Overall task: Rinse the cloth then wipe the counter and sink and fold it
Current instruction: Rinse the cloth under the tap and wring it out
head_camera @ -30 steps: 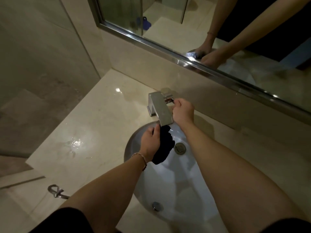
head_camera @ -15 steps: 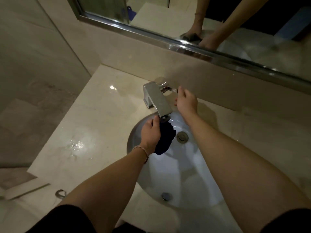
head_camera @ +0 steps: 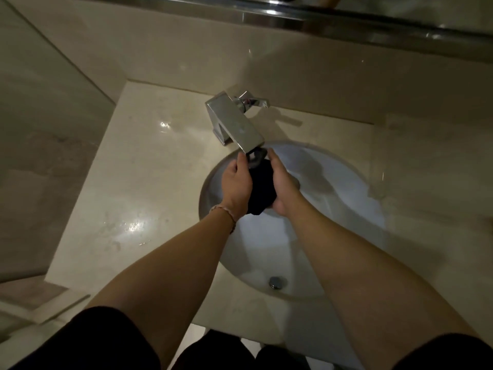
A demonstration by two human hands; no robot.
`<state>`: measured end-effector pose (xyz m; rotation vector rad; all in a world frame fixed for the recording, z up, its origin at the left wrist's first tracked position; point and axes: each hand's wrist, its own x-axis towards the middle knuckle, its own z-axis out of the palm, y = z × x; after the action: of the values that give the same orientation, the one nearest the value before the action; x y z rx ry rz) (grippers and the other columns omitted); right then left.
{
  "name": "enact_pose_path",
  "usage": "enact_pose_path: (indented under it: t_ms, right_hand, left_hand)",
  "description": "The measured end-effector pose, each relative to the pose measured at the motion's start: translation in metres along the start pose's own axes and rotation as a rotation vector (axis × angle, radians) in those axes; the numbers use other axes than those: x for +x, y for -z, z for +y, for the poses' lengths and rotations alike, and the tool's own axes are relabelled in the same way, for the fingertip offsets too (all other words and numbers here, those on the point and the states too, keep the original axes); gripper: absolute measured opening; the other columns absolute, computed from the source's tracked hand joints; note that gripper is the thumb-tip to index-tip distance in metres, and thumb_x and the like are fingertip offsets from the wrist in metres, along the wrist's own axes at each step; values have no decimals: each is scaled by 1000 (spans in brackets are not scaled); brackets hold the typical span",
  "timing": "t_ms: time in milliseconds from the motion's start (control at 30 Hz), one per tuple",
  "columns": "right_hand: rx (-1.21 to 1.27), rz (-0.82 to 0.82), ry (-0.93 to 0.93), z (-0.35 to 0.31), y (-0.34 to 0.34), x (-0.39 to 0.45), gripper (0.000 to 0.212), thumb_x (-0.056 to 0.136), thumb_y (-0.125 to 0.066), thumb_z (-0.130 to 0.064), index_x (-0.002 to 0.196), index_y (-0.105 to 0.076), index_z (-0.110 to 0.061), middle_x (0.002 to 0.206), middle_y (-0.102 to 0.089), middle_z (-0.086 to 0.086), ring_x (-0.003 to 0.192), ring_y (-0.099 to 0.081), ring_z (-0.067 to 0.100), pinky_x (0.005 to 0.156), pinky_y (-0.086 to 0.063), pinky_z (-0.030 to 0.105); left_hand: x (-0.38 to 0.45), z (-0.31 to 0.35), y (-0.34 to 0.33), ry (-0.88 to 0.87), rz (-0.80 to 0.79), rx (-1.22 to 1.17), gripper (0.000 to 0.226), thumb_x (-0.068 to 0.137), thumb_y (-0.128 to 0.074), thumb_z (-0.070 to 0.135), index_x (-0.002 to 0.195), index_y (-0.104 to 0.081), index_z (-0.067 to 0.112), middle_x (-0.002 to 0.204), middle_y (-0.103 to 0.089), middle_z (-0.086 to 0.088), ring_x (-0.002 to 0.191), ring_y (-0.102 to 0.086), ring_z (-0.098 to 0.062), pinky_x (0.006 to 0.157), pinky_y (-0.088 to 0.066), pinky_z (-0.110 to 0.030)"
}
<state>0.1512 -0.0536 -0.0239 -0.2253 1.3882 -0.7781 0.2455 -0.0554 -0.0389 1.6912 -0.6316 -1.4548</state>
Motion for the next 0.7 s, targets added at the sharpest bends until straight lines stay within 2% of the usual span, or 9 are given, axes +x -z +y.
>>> enact_pose_path:
  t_ms: [33,100,133,200,300,400,533,700]
  right_hand:
    - [-26,28,17,0,-4,3,47,90,-61,-60,102,-75,-17,92,-79,4,83,-76,22,85,-60,43]
    - [-132,107,79,1,-13,6,46,87,-66,-59,105,-75,-17,98,-77,4,87,-74,21,77,-60,38]
    - [-139,142,120,1,-17,6,43,88,-68,-55,105,-73,-16,98,-77,5,86,-73,21,72,-60,35]
    - [-74,171,192,2,-21,10,37,87,-74,-45,103,-71,-11,96,-76,8,86,-73,24,74,-62,40]
    - [-13,220,247,4,-24,11,27,87,-75,-39,93,-68,-14,95,-74,9,87,-72,28,77,-62,44]
    - [41,262,245,8,-27,13,21,89,-73,-37,88,-65,-17,93,-73,6,86,-71,27,75,-61,42]
    - [25,331,236,14,-30,20,25,88,-73,-39,93,-68,-15,92,-75,5,85,-72,25,80,-61,45]
    - [30,407,242,19,-25,20,33,95,-65,-39,105,-67,-8,91,-73,5,82,-72,21,64,-56,29]
  left_hand:
    - [2,-1,0,5,-1,9,43,100,-46,52,100,-73,19,101,-77,-7,98,-73,-26,95,-57,-51]
    - [2,0,1,9,2,28,44,102,-41,55,94,-72,25,100,-76,-6,98,-72,-26,96,-56,-49]
    - [2,2,2,19,3,33,44,104,-39,54,93,-72,26,100,-76,-4,98,-71,-24,95,-57,-46]
    - [4,3,3,43,5,21,44,105,-39,53,94,-72,26,100,-76,-2,97,-72,-22,91,-58,-41]
    - [8,3,6,86,19,-36,41,103,-46,54,105,-69,21,106,-74,-4,100,-71,-23,89,-58,-38]
    - [7,2,4,129,30,-62,37,99,-55,55,100,-65,20,103,-73,-4,98,-71,-24,88,-59,-40]
    - [7,0,1,154,5,-90,35,97,-63,48,90,-65,14,90,-72,-5,88,-71,-25,84,-59,-44]
    - [2,-1,-4,53,18,-35,46,82,-71,54,88,-68,8,89,-74,-15,89,-72,-36,80,-62,-52]
